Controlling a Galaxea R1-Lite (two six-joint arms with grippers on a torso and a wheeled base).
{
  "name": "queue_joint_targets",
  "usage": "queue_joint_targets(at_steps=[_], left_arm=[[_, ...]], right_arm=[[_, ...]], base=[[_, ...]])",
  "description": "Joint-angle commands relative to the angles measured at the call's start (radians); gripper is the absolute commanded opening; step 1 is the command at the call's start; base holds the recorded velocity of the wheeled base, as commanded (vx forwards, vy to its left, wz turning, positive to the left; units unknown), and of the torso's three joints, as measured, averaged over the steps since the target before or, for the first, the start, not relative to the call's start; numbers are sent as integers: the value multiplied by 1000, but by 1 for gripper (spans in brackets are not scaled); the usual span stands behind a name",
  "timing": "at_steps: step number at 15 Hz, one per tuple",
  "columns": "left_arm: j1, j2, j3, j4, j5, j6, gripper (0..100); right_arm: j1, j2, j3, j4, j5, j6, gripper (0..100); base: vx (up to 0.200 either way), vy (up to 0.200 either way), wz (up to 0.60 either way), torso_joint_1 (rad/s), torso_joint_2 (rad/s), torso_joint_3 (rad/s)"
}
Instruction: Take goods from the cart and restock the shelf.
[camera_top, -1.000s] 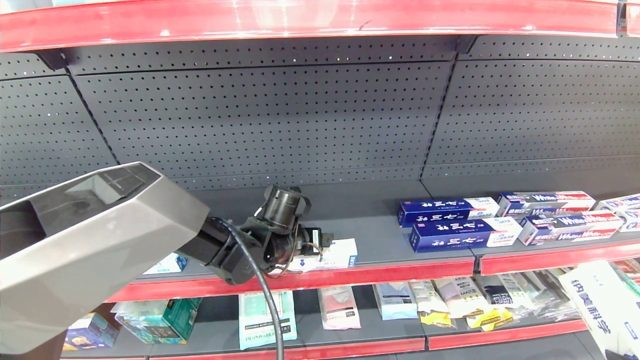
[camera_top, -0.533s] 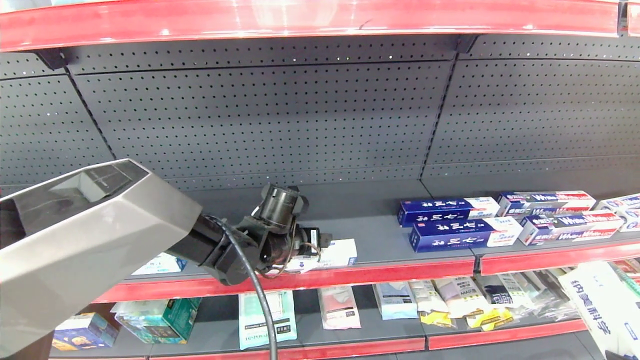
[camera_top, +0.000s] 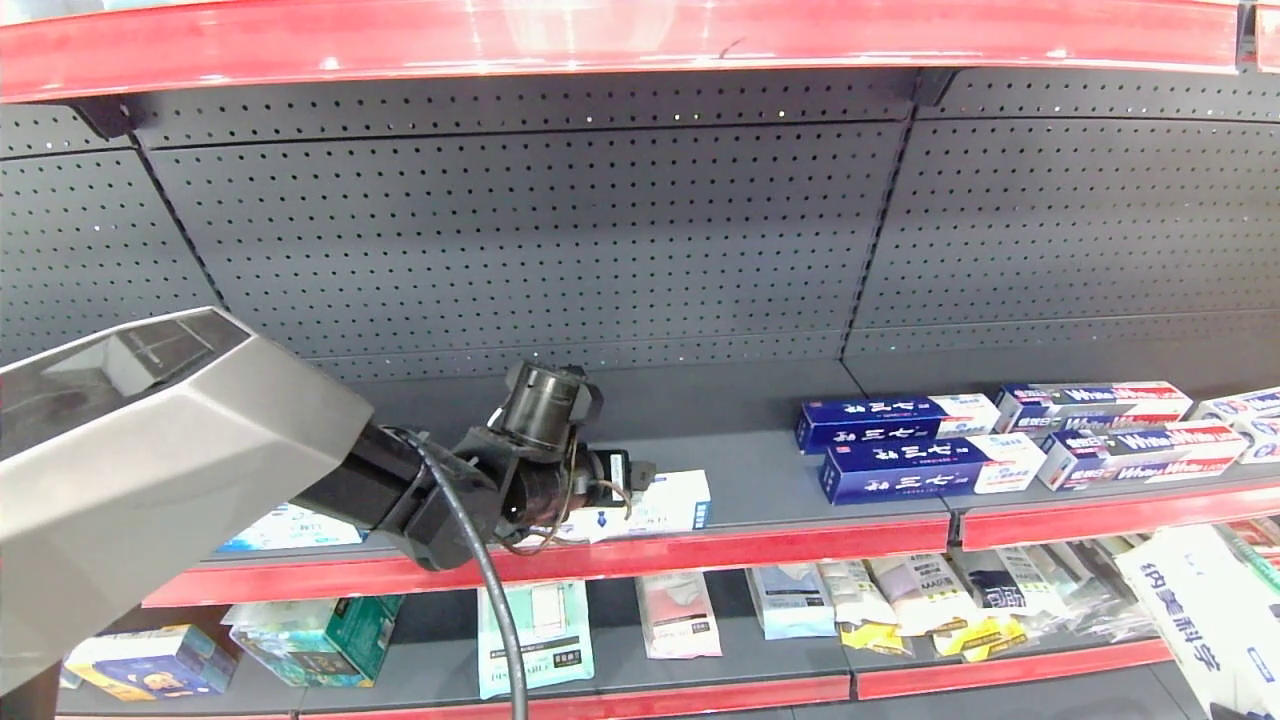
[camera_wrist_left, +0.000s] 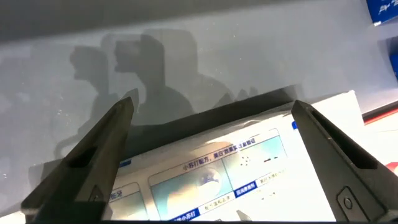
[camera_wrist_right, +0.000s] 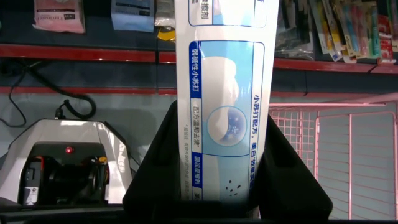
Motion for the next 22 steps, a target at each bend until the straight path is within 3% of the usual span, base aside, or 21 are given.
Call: queue_joint_targets(at_steps=[1,5,11,20,22], left_arm=[[-1,-11,0,-3,0,0,100],[18,-30,-3,-3,1,2,100],[36,-128,85,-1,0,0,100],[78,-416,347,-4,-2,0,100],[79,-548,453,0,-20,3,100]], right_arm=[[0,-9,5,0,-1,-1,0],[0,-20,14,0,1,-7,0],[0,-15,12,0,2,-10,0],[0,-7,14,0,4,-33,0],[0,-4,8,-3,6,-35,0]], base=[[0,0,0,0,0,0],[0,0,0,0,0,0],[0,0,0,0,0,0],[0,0,0,0,0,0],[0,0,0,0,0,0]])
